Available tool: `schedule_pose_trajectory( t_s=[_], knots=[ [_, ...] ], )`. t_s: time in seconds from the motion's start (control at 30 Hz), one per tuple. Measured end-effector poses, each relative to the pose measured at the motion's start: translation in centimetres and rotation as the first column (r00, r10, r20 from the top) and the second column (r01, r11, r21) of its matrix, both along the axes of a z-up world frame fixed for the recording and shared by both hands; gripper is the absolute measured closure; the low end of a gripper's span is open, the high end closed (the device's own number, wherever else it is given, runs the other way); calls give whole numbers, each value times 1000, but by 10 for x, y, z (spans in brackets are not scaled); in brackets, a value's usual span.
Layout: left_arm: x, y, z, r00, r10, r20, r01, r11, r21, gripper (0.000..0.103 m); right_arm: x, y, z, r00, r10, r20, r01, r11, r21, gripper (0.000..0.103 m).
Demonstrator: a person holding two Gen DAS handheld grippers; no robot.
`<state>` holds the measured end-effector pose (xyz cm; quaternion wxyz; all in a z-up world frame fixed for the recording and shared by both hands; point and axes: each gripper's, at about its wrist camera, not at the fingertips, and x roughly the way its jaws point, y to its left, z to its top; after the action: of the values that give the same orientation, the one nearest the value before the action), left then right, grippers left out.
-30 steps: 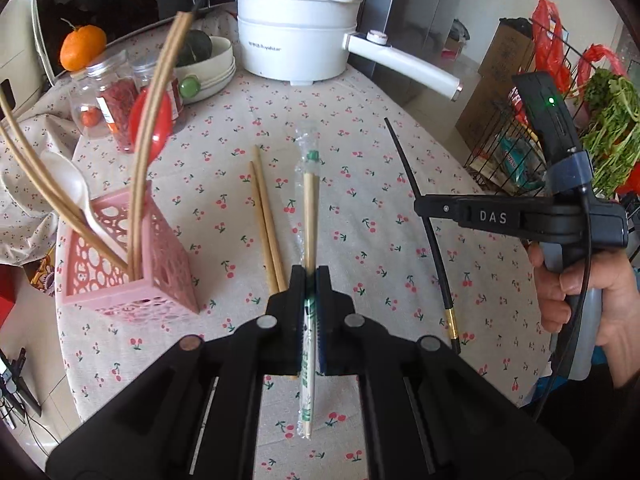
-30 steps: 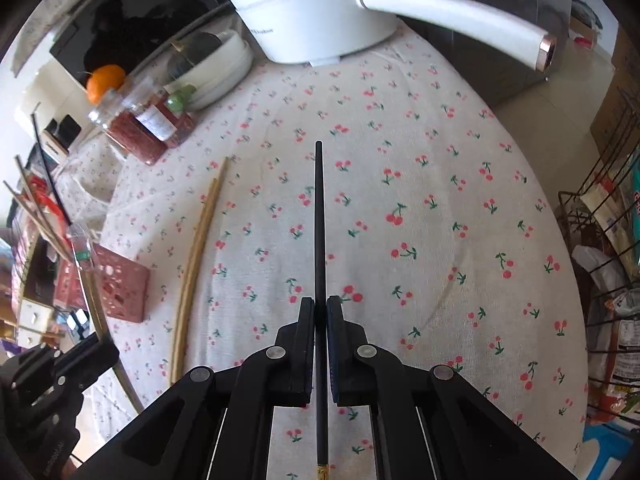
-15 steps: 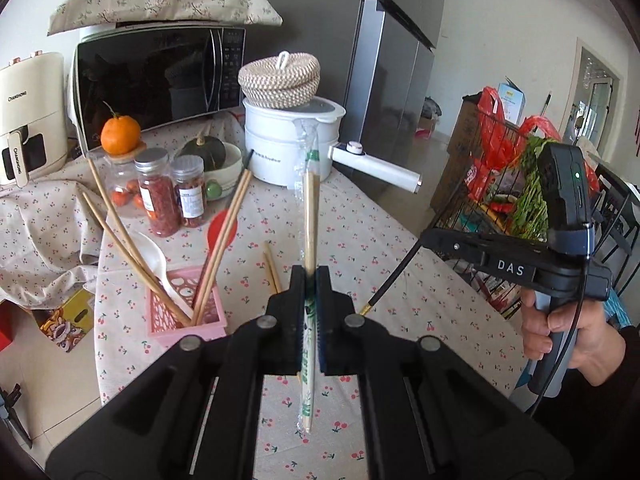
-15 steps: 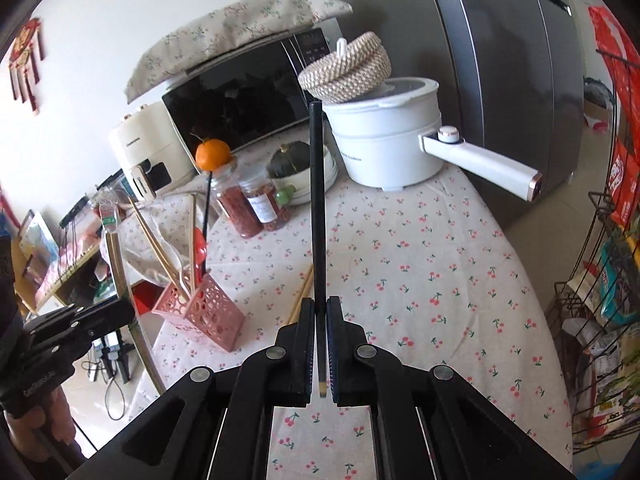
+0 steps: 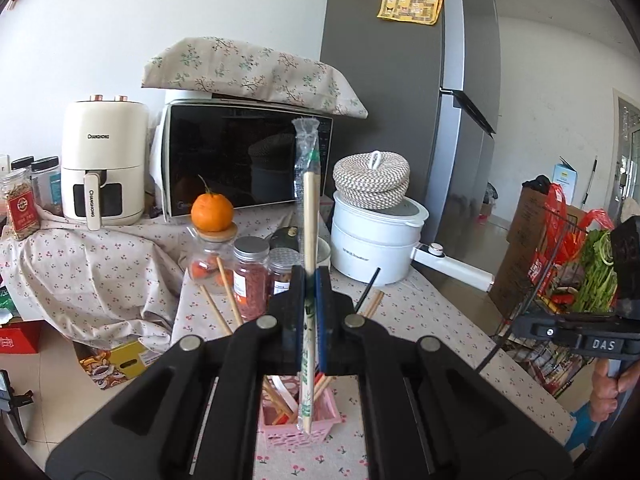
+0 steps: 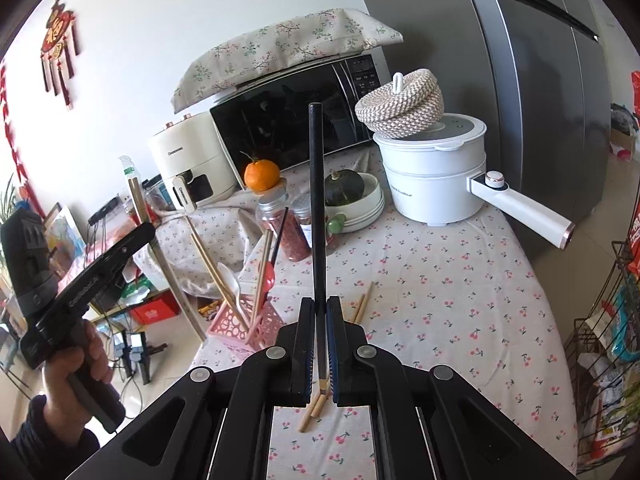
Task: Organize utensils
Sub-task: 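Lower the wrapped chopsticks and black chopstick into the basket and open both tools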
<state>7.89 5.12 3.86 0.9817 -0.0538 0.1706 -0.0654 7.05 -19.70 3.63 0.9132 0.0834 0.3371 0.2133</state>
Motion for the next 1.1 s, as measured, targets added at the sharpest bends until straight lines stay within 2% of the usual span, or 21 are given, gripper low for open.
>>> schedule_pose_trajectory(
  t_s=[0.17, 0.23, 0.4, 0.53, 0.63, 0.67, 0.7, 0.9, 1.0, 1.1],
  knots=[
    [16, 3, -16, 999, 15, 43, -16, 1000, 13, 97, -3, 10, 4, 1000, 27, 7, -27, 1000, 14, 97],
    [23, 2, -24, 999, 24, 38, -25, 999, 24, 97, -4, 14, 6, 999, 33, 9, -33, 999, 19, 97],
    [37, 5, -45, 998, 57, -2, -57, 998, 30, 97, -1, 21, 8, 999, 43, 12, -43, 999, 31, 97],
    [45, 12, -59, 997, 33, -75, -35, 999, -22, 96, 1, 27, 9, 999, 50, 12, -50, 998, 43, 97],
    [45, 17, -64, 990, 5, -141, -13, 998, -56, 67, 2, 32, 12, 998, 58, 17, -58, 997, 45, 97],
    [43, 18, -64, 988, -3, -157, -7, 998, -65, 49, 2, 34, 13, 998, 60, 20, -61, 997, 46, 97],
    [41, 20, -63, 985, -6, -171, -6, 998, -70, 36, 3, 36, 14, 998, 63, 24, -64, 997, 48, 97],
    [26, 37, -64, 957, 0, -289, -23, 997, -77, 17, 7, 49, 22, 996, 70, 48, -74, 994, 86, 97],
    [18, 44, -70, 935, 20, -354, -36, 999, -39, 10, 10, 58, 25, 996, 70, 56, -76, 992, 103, 97],
    [8, 48, -73, 923, 24, -385, -26, 1000, 0, 3, 13, 67, 26, 995, 65, 69, -73, 991, 111, 97]
  ],
)
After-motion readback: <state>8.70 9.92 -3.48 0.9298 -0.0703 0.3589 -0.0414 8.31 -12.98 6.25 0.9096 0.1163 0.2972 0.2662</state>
